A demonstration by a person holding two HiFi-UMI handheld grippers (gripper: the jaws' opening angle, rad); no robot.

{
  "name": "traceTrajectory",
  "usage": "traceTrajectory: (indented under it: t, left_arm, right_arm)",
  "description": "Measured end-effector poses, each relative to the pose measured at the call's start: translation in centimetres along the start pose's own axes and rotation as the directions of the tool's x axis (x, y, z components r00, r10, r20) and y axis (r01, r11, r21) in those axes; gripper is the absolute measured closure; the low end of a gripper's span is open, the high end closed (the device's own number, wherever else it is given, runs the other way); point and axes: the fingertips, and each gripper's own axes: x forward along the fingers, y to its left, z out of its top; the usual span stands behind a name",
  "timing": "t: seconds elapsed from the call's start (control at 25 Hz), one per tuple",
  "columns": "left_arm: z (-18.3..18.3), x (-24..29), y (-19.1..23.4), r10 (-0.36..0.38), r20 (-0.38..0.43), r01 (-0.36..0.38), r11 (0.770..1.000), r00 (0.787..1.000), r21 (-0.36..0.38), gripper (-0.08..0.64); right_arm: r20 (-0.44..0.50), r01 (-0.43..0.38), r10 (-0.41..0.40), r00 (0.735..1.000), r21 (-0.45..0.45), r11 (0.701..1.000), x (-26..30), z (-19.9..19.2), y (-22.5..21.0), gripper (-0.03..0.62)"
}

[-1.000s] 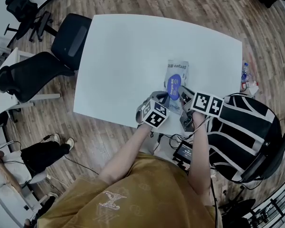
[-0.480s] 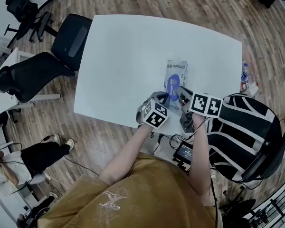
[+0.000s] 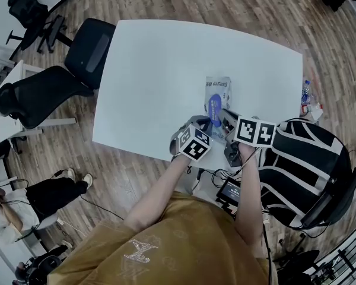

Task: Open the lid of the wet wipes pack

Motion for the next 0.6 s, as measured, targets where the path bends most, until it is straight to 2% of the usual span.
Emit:
traceTrajectory:
  t: [0.6]
  left_arm:
    - [0.05, 0.09, -0.07, -0.001, -0.035, 0.002, 0.999, 0.999, 0.039, 0.555]
  right_arm:
    - [-0.027, 0.005, -0.007, 1.0, -0.064, 0.998, 0.14, -0.1, 0.81, 0.558]
